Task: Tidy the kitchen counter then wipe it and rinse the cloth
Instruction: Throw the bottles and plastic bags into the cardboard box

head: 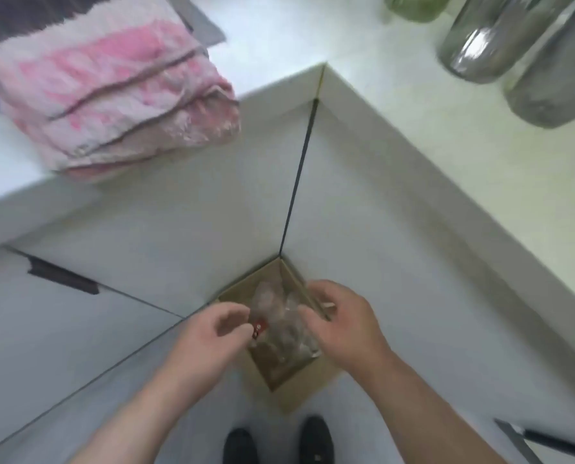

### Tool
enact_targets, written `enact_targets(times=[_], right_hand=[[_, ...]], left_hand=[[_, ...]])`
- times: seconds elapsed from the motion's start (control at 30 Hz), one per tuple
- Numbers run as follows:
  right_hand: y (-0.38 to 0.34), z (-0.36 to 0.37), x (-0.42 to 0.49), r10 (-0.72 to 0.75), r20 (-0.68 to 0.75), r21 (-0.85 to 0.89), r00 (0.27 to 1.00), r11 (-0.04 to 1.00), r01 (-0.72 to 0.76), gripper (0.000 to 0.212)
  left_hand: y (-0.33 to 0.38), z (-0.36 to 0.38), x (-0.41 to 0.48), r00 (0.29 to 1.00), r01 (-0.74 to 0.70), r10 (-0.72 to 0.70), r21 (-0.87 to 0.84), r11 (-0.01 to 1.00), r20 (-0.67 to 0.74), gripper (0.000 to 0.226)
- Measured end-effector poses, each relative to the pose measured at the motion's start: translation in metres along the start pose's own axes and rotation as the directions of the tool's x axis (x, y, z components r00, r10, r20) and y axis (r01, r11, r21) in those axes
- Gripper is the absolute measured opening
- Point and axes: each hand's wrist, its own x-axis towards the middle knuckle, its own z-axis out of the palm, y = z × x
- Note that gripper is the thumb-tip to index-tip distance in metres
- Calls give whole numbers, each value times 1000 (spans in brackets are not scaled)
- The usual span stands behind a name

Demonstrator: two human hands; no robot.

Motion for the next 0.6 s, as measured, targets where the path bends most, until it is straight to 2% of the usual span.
enact_targets(times=[0.07, 0.23, 0.3, 0.33, 0.47, 0.6], right_hand=[[-28, -23, -23, 12, -32, 46, 999, 999, -11, 52], [-104, -94, -86, -25, -43, 14, 999, 1000, 25, 51], [-128, -125, -114, -63, -104, 3, 993, 998, 64, 28], [-139, -141, -127, -64, -131, 13, 989, 998, 66, 25], [-160, -194, -183, -46, -211, 40, 976, 998, 56, 36], [-165, -244, -237, -80, -269, 26, 960, 996, 91, 31]], left_hand=[[31, -5, -24, 1000, -13, 13, -53, 999, -5, 27], [123, -27, -88, 995, -96, 97, -85, 992, 2, 27], [158, -36, -115, 988, -153, 153, -50, 987, 11, 24], [176, -40, -129, 984, -178, 178, -25, 984, 19, 20], [226, -50, -180, 960, -280, 276, 127, 951, 51, 27], [269, -44, -227, 922, -386, 370, 213, 898, 113, 25]])
